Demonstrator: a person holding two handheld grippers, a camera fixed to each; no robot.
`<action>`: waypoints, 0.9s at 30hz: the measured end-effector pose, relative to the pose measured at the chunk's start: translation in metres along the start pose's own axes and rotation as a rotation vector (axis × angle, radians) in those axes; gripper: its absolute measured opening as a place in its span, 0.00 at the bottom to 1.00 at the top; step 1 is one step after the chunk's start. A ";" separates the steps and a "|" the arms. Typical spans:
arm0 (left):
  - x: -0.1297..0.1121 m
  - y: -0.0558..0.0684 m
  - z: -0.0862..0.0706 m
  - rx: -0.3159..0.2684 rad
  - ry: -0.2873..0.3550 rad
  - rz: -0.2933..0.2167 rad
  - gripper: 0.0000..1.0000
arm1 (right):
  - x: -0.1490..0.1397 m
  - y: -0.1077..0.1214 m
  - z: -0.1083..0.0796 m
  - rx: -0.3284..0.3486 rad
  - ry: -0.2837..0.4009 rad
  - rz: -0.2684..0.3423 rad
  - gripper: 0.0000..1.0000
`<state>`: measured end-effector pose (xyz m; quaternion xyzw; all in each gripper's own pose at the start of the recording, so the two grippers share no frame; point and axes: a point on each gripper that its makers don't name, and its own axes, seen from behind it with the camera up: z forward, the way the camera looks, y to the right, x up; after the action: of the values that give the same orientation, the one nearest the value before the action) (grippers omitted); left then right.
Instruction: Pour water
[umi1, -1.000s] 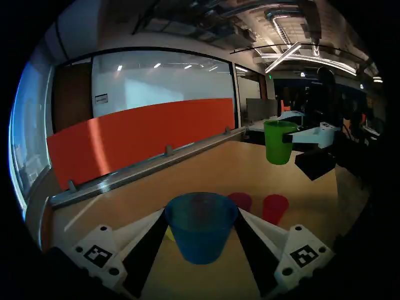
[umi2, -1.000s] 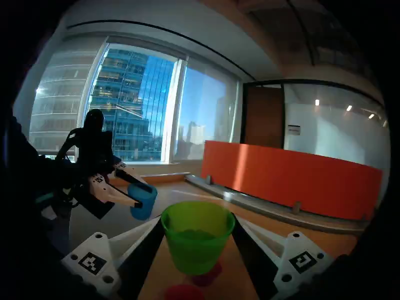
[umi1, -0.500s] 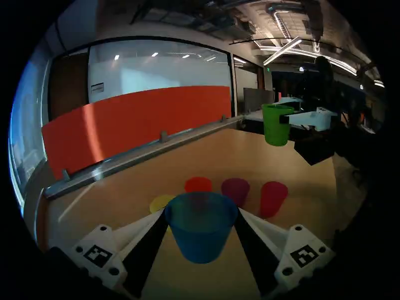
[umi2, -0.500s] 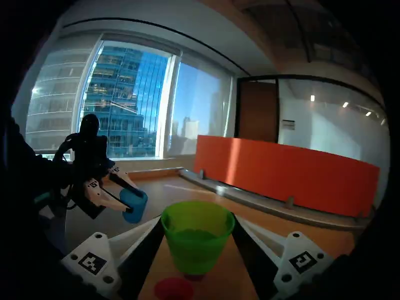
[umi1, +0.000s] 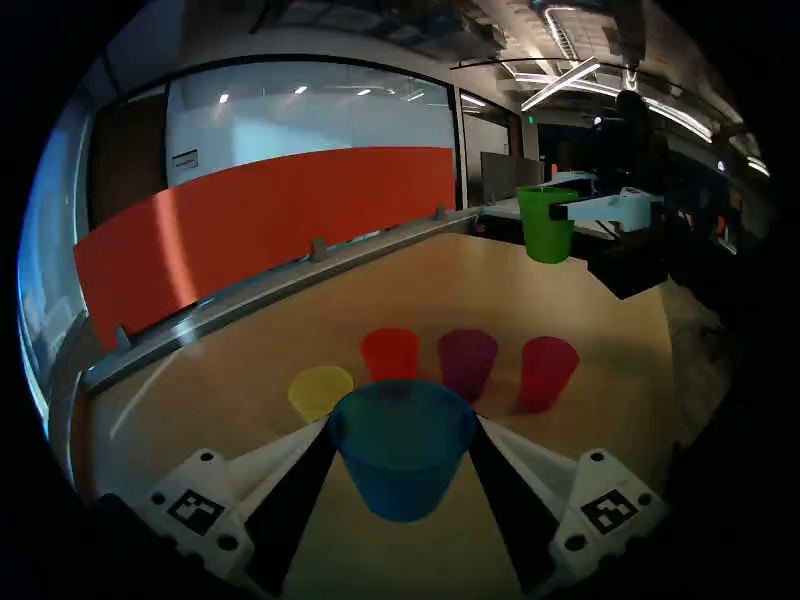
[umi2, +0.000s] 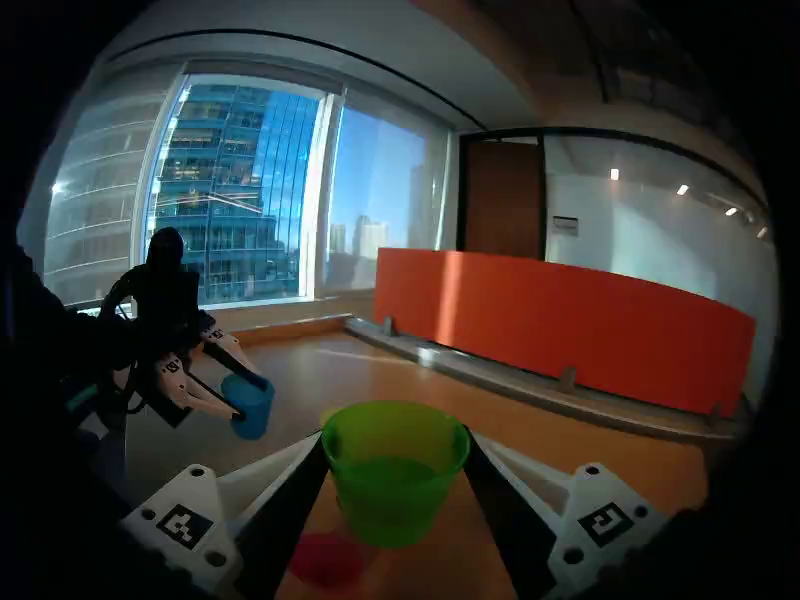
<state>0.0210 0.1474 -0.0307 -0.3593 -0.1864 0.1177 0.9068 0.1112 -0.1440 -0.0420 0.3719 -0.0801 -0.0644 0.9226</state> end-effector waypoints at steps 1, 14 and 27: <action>-0.001 0.000 0.001 -0.001 -0.004 0.001 0.89 | -0.002 0.003 -0.001 -0.003 -0.006 0.002 0.92; -0.020 0.005 0.007 -0.024 -0.074 0.002 0.89 | -0.037 0.033 -0.008 -0.029 -0.122 -0.006 0.92; -0.033 0.011 0.010 -0.043 -0.129 0.016 0.89 | -0.072 0.045 -0.008 -0.024 -0.233 -0.028 0.92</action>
<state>-0.0141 0.1502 -0.0401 -0.3716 -0.2444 0.1438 0.8840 0.0448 -0.0940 -0.0236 0.3521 -0.1807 -0.1208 0.9104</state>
